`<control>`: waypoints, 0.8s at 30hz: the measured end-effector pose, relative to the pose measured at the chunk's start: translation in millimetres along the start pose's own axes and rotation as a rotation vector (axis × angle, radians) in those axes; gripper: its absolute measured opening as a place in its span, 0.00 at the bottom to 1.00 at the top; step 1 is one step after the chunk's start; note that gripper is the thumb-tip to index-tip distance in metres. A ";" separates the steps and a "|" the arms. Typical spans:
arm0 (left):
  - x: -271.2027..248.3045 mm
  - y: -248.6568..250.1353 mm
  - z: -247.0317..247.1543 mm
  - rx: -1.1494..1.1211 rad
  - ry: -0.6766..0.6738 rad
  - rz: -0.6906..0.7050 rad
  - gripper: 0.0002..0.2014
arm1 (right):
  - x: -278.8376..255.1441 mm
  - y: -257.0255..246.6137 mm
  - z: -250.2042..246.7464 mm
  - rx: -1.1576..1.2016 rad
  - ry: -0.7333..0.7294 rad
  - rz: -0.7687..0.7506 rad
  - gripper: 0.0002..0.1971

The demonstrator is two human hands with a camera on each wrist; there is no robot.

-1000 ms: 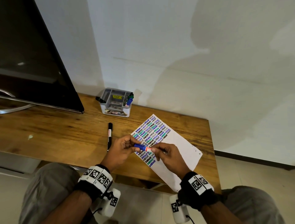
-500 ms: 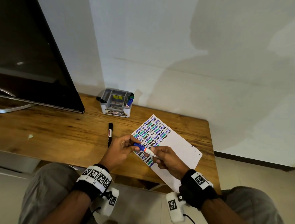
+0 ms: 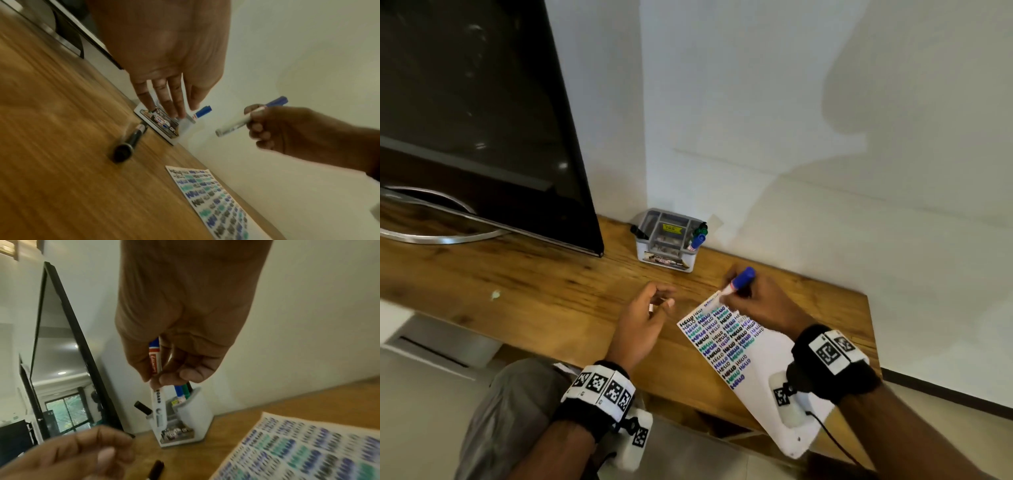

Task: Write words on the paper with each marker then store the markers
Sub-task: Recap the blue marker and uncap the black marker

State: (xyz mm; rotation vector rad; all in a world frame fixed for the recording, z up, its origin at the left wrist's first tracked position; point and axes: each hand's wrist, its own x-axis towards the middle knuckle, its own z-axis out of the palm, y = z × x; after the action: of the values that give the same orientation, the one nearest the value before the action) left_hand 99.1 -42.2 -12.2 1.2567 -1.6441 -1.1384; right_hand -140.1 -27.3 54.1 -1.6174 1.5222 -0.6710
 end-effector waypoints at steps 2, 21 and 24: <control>2.7 -11.7 -8.7 0.144 -0.024 -0.015 0.08 | 17.7 -22.2 -6.1 0.025 0.068 -0.063 0.09; 14.1 -38.0 -21.6 0.644 0.006 -0.100 0.08 | 181.1 -76.6 52.8 -0.241 0.069 -0.098 0.13; 15.9 -38.4 -19.7 0.661 0.002 -0.095 0.10 | 189.0 -75.2 57.5 -0.284 0.057 -0.102 0.12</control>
State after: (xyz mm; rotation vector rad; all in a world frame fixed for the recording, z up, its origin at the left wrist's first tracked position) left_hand 125.1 -66.1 -41.7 1.7493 -2.0629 -0.6489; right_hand -25.5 -204.8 58.7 -1.9133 1.6430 -0.5787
